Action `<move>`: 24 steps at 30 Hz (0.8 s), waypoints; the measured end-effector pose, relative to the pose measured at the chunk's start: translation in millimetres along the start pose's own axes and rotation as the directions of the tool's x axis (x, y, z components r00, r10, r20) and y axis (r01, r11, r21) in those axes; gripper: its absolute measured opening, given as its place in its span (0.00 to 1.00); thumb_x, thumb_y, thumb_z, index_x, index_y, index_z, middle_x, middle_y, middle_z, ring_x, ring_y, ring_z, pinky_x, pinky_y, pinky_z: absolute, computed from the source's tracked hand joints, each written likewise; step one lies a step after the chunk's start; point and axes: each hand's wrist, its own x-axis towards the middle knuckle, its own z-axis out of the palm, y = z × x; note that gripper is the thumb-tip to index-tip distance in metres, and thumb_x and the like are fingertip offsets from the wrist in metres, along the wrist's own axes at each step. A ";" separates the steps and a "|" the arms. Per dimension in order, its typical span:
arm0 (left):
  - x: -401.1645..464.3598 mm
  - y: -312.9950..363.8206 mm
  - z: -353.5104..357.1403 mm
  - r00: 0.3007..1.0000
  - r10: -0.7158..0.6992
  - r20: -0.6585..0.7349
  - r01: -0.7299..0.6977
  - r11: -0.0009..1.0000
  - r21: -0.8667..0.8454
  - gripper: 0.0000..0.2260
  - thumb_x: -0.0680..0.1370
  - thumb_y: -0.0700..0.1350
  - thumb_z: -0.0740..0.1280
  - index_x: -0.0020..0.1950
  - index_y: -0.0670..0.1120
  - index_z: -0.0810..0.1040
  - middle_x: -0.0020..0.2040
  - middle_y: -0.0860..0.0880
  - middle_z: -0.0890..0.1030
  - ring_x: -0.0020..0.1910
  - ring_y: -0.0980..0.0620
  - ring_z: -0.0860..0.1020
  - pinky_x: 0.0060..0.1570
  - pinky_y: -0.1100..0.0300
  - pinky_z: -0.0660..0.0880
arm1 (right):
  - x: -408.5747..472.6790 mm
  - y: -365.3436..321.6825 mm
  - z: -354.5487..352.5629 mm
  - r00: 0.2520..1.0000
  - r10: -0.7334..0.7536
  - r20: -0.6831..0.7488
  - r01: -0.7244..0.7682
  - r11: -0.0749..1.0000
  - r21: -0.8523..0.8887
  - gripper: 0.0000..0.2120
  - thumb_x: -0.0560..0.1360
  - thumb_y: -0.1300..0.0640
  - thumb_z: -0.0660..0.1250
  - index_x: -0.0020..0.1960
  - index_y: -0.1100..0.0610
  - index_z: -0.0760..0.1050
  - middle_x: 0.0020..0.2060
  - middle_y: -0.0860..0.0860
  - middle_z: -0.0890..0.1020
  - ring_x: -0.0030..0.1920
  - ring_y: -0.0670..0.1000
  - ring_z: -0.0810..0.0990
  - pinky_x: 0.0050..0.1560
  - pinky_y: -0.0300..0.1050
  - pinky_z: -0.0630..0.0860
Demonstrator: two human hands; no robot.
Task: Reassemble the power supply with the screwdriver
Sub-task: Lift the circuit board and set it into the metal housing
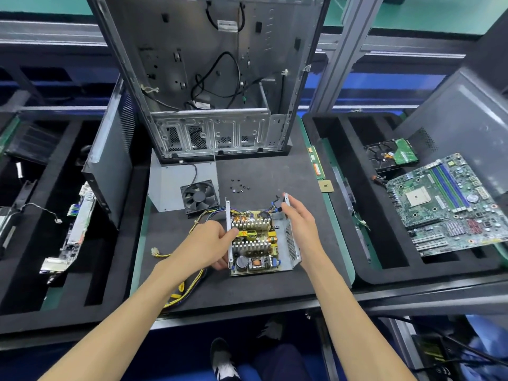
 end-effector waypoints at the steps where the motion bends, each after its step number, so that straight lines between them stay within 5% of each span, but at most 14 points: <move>1: 0.5 -1.1 -2.6 1.000 -0.012 -0.002 0.012 1.000 -0.019 0.23 0.84 0.58 0.58 0.45 0.39 0.77 0.29 0.49 0.84 0.27 0.51 0.84 0.29 0.63 0.77 | -0.9 -0.5 0.0 1.000 -0.005 0.001 0.005 1.000 -0.004 0.18 0.82 0.52 0.67 0.71 0.48 0.75 0.46 0.27 0.81 0.44 0.22 0.76 0.38 0.20 0.71; 6: 6.6 -13.0 -33.9 0.979 -0.034 -0.200 0.006 0.990 -0.139 0.19 0.84 0.54 0.59 0.44 0.43 0.80 0.29 0.49 0.84 0.27 0.51 0.83 0.28 0.58 0.81 | -9.7 -10.7 2.8 0.992 -0.121 -0.025 0.116 0.981 -0.154 0.17 0.83 0.48 0.64 0.71 0.49 0.74 0.57 0.37 0.79 0.59 0.33 0.76 0.53 0.28 0.72; 11: 14.4 -32.2 -63.7 0.926 -0.005 -0.377 -0.024 0.997 -0.070 0.10 0.81 0.47 0.66 0.42 0.46 0.80 0.33 0.48 0.84 0.38 0.44 0.84 0.47 0.48 0.83 | -14.5 -39.0 14.8 0.913 -0.404 -0.055 0.358 0.859 -0.366 0.11 0.83 0.49 0.64 0.64 0.44 0.76 0.62 0.42 0.76 0.65 0.41 0.72 0.62 0.33 0.66; 13: 13.5 -38.9 -67.2 0.931 0.001 -0.365 0.008 1.000 0.023 0.09 0.80 0.47 0.68 0.40 0.47 0.80 0.35 0.48 0.84 0.39 0.44 0.83 0.48 0.50 0.81 | -19.9 -51.7 26.8 0.884 -0.468 -0.003 0.433 0.821 -0.371 0.08 0.83 0.51 0.64 0.60 0.45 0.77 0.59 0.41 0.78 0.65 0.43 0.73 0.59 0.28 0.66; 17: 8.7 -50.1 -63.3 0.951 -0.045 -0.305 0.106 0.977 0.186 0.13 0.78 0.51 0.71 0.38 0.44 0.80 0.32 0.49 0.83 0.35 0.50 0.81 0.38 0.57 0.76 | -34.6 -64.5 58.5 0.843 -0.530 0.092 0.529 0.786 -0.320 0.07 0.82 0.54 0.64 0.53 0.49 0.81 0.51 0.40 0.82 0.57 0.45 0.78 0.58 0.40 0.74; 24: 1.0 -72.2 -40.2 0.969 -0.215 -0.120 0.247 0.831 0.498 0.24 0.67 0.62 0.78 0.39 0.47 0.69 0.32 0.50 0.76 0.23 0.52 0.75 0.31 0.60 0.75 | -50.0 -50.5 103.5 0.840 -0.451 0.302 0.528 0.809 -0.259 0.07 0.81 0.57 0.65 0.49 0.52 0.82 0.43 0.48 0.85 0.45 0.49 0.82 0.47 0.44 0.78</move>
